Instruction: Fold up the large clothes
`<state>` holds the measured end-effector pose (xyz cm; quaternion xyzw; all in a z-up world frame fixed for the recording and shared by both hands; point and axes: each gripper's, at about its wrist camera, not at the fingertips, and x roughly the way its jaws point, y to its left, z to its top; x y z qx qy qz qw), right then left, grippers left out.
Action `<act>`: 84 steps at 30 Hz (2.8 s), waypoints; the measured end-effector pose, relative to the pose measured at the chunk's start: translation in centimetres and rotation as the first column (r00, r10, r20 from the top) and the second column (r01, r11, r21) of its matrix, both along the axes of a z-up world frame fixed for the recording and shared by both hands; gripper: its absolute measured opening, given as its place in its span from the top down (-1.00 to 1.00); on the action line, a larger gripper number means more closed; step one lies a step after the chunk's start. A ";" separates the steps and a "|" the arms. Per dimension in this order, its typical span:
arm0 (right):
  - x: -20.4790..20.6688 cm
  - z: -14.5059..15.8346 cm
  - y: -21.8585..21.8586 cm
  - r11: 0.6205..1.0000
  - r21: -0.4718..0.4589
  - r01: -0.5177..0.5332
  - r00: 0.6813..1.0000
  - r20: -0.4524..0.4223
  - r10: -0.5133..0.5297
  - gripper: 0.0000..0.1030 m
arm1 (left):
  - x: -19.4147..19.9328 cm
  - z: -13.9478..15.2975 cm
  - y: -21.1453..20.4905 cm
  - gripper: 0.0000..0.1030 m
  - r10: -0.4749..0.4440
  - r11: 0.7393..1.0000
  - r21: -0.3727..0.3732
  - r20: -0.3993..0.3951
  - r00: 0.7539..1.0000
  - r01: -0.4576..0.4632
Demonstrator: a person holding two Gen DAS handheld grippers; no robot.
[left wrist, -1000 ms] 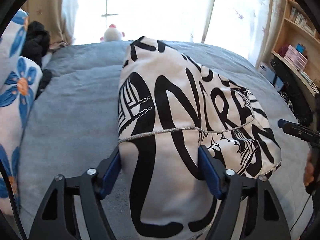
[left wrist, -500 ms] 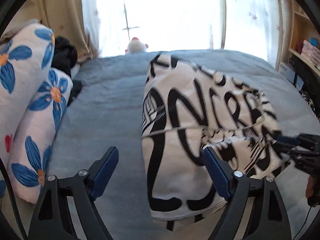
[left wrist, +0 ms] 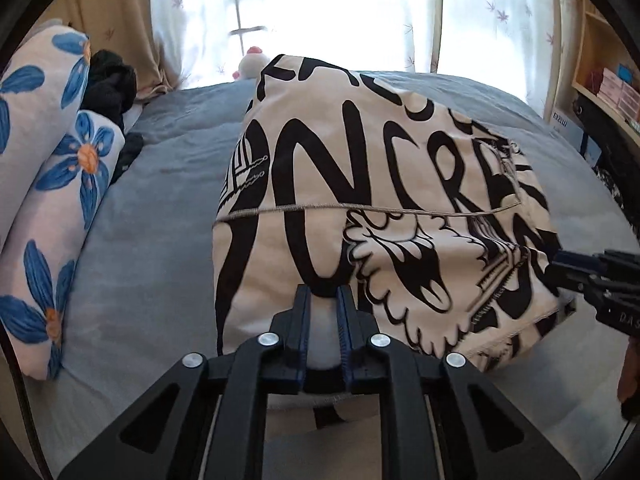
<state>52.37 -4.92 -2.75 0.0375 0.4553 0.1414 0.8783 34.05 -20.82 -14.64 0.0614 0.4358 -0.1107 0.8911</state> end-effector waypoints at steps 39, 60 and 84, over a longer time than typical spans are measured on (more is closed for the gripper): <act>-39.6 9.4 -11.3 0.977 -0.053 0.208 0.976 0.078 -0.204 -0.75 | -43.4 9.5 -9.8 -0.99 0.046 0.999 -0.016 0.089 0.995 -0.045; -47.1 3.2 -11.3 0.946 -0.056 0.320 0.943 0.119 -0.312 -0.75 | -50.3 3.3 -13.4 -0.99 0.084 0.996 -0.029 0.041 0.996 -0.083; -48.0 3.6 -11.3 0.943 -0.085 0.322 0.939 0.152 -0.307 -0.75 | -50.9 2.8 -13.6 -0.98 0.110 0.994 -0.033 0.019 0.994 -0.109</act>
